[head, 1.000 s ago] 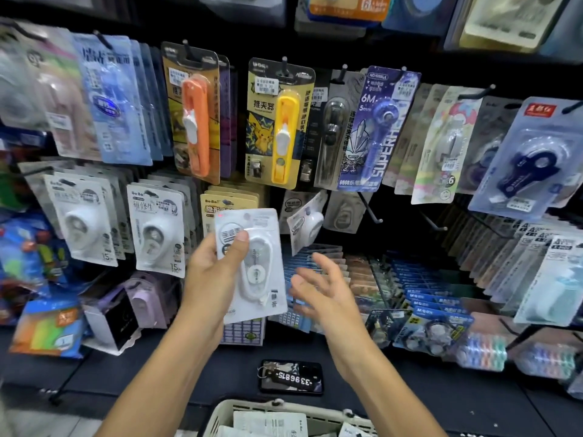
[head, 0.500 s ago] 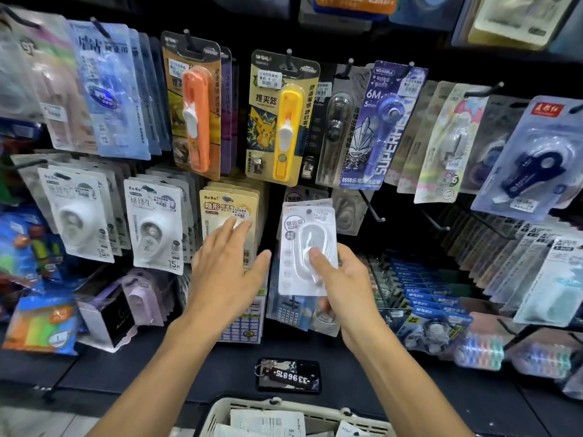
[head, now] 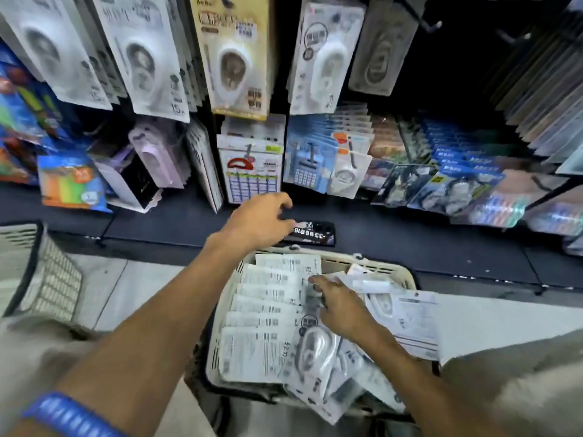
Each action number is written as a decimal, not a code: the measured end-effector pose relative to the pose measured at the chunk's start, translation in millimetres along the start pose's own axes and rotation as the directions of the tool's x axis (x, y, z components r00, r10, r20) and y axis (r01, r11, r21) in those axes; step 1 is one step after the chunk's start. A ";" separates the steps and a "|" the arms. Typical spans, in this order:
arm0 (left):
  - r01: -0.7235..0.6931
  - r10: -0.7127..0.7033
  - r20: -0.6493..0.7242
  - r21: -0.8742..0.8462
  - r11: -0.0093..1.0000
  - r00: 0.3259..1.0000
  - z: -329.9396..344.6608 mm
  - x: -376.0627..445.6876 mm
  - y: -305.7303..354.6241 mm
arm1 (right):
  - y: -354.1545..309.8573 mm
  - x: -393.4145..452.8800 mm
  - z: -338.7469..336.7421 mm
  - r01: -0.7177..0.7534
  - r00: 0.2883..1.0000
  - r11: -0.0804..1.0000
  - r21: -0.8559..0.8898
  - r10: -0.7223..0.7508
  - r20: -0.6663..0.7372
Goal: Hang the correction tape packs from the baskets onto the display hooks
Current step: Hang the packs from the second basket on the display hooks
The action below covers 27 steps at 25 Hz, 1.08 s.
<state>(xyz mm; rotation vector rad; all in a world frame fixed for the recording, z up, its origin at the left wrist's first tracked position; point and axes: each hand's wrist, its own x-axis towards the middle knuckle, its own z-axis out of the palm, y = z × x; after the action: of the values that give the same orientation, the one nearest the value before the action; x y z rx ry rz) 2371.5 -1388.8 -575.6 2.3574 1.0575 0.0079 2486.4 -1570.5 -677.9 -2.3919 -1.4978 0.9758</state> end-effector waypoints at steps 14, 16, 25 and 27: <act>-0.254 -0.017 0.618 0.348 0.902 0.786 147.0 -35.5 -94.7 | 30.3 5.4 24.7 0.311 0.913 0.919 -0.243 -0.218 0.346; -0.218 -0.022 0.665 0.276 0.936 0.746 147.6 -36.8 -98.4 | 34.6 4.2 24.5 0.296 0.930 0.932 -0.208 -0.232 0.284; 0.088 -0.117 0.297 0.110 0.990 0.948 34.6 -15.1 -70.2 | 31.6 -0.7 -25.9 0.082 0.985 0.906 0.416 -0.011 -0.171; 0.145 -0.150 0.029 0.133 0.980 0.988 7.6 -17.6 -43.2 | -1.4 -3.6 -32.6 0.162 0.942 0.785 0.598 0.058 -0.331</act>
<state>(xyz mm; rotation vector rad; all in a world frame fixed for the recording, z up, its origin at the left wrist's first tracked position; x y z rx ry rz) 2331.3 -1381.4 -599.2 2.3770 1.2458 -0.1660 2503.8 -1566.3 -650.4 -1.8945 -0.9190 0.8242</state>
